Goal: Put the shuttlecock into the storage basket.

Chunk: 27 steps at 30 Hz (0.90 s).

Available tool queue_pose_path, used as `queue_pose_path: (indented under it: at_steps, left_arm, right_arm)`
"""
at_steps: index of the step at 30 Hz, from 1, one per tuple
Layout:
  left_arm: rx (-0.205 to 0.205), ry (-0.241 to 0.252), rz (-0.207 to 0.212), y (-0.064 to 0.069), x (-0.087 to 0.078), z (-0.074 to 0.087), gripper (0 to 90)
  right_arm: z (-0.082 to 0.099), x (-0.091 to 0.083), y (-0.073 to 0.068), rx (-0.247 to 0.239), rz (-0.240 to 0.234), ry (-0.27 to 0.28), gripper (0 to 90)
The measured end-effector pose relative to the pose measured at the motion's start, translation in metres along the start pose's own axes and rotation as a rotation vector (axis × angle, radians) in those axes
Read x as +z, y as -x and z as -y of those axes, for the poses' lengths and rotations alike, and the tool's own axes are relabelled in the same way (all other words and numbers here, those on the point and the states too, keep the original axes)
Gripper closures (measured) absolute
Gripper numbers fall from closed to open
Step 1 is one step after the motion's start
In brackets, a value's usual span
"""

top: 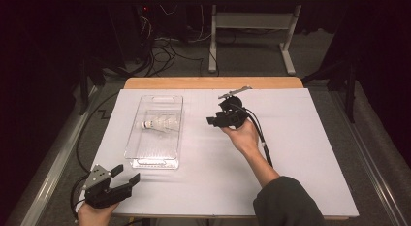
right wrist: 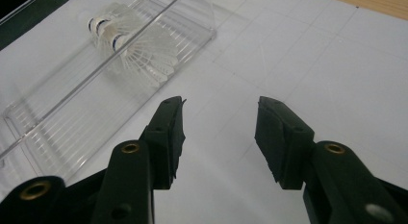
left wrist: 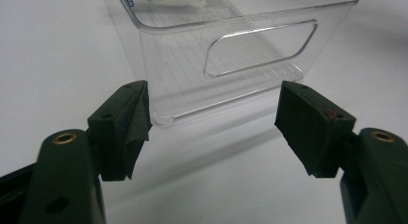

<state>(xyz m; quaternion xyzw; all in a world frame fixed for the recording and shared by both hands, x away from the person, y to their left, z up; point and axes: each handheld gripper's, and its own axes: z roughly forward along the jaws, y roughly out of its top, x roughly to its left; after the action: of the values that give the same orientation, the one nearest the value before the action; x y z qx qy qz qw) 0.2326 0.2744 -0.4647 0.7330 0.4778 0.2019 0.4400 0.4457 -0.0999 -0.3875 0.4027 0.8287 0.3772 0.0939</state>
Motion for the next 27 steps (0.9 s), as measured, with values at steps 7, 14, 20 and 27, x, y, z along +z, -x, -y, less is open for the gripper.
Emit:
queue_pose_path:
  at_steps: [7,14,20,27]
  left_arm:
    - [0.001,-0.001,-0.001,0.0,0.0,0.0,29.3]
    - [0.003,-0.006,-0.001,0.0,0.001,0.0,29.3]
    - [0.003,-0.007,-0.002,0.0,0.001,0.0,29.2]
    - [0.002,-0.006,-0.002,0.0,0.001,0.0,29.3]
  right_arm:
    - [0.011,-0.006,0.008,0.011,0.006,0.006,52.9]
    - [0.019,-0.013,0.013,0.021,0.012,0.019,52.8]
    - [0.024,-0.017,0.018,0.034,0.016,0.022,52.8]
    - [0.03,-0.02,0.021,0.039,0.018,0.024,52.7]
